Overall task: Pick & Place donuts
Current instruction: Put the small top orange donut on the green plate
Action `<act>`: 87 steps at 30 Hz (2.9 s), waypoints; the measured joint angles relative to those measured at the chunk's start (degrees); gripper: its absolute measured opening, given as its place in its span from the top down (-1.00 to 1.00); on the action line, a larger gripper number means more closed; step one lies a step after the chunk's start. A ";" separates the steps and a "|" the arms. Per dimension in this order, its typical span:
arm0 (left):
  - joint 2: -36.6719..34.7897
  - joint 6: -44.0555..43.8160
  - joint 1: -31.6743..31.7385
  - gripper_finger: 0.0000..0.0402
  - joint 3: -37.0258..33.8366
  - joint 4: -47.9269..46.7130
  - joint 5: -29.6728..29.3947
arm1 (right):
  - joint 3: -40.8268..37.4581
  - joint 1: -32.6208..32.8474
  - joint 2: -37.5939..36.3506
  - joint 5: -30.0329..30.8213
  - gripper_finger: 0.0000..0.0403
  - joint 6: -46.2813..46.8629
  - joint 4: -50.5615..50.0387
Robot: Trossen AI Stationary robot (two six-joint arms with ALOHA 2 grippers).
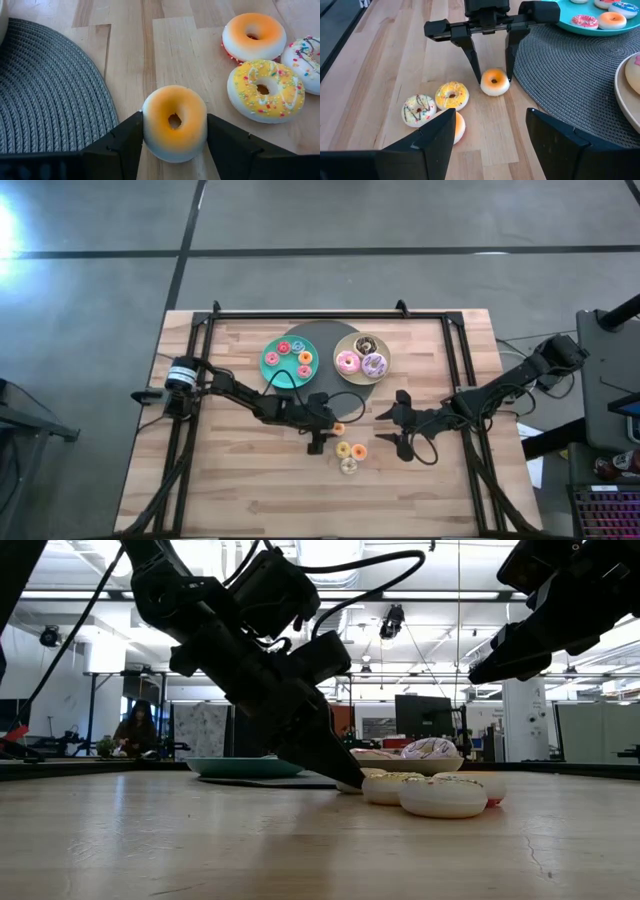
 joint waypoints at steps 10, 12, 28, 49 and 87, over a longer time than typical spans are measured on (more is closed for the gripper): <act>-1.25 0.27 -0.01 0.10 0.01 0.06 0.02 | -0.48 0.00 0.02 0.04 -0.16 0.22 -0.07; -2.11 0.61 -0.01 0.10 -0.16 -0.25 0.02 | -0.62 0.00 0.01 0.05 -0.16 0.37 -0.07; -12.70 4.76 1.68 0.10 -1.84 -11.92 -7.34 | -0.79 0.00 0.02 0.17 -0.16 0.83 0.25; -43.51 -2.74 16.20 0.10 -30.47 -11.79 -16.34 | -1.18 -0.02 0.02 0.37 -0.15 -1.12 3.11; -23.07 -2.18 28.07 0.10 -25.27 3.70 -10.06 | -1.47 0.00 0.02 1.57 -0.12 -1.66 4.25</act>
